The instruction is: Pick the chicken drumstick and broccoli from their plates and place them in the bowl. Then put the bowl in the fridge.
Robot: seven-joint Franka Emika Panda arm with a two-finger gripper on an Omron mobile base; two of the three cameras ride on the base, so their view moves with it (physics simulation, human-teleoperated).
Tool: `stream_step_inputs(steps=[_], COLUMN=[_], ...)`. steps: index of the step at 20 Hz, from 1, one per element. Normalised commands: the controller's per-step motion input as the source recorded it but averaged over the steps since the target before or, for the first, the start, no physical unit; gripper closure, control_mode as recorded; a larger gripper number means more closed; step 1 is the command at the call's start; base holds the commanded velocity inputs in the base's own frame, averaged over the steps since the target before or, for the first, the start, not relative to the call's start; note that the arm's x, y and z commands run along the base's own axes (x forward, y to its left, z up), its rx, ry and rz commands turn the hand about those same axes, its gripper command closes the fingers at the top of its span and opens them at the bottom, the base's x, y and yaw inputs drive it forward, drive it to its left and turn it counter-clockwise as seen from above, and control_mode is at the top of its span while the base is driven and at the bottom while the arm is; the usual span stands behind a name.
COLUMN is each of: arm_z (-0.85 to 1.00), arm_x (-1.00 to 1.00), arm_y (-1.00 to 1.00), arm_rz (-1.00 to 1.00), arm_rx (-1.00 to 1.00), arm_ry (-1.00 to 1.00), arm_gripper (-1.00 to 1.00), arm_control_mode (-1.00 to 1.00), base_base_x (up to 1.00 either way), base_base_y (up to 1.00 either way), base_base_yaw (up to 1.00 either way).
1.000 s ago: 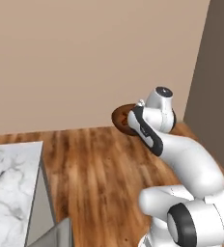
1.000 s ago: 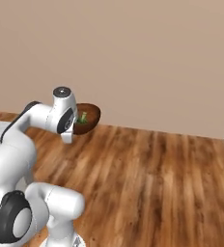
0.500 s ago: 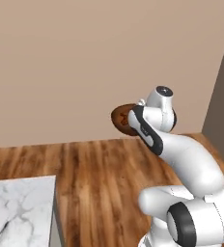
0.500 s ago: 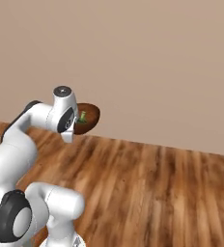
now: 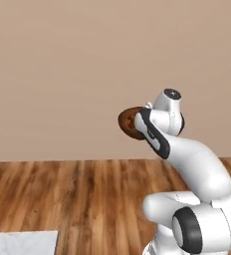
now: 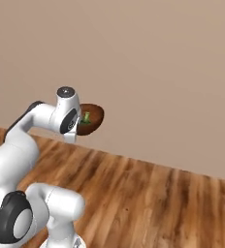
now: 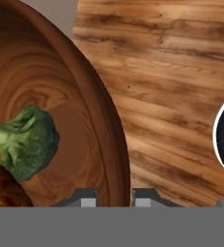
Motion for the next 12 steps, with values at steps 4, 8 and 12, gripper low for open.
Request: stream_step_inputs(steps=[4,8,12], arm_z=[0.00,0.00,0.00], arm_x=[0.00,0.00,0.00], arm_y=[0.00,0.00,0.00], arm_rz=[0.00,0.00,0.00], arm_rx=[0.00,0.00,0.00], arm_ry=[0.00,0.00,0.00], arm_gripper=[1.00,1.00,1.00], arm_control_mode=[1.00,1.00,1.00], base_base_x=[0.63,0.58,0.65], base_base_y=[0.11,0.13,0.15], base_base_yaw=[0.50,0.53,0.46])
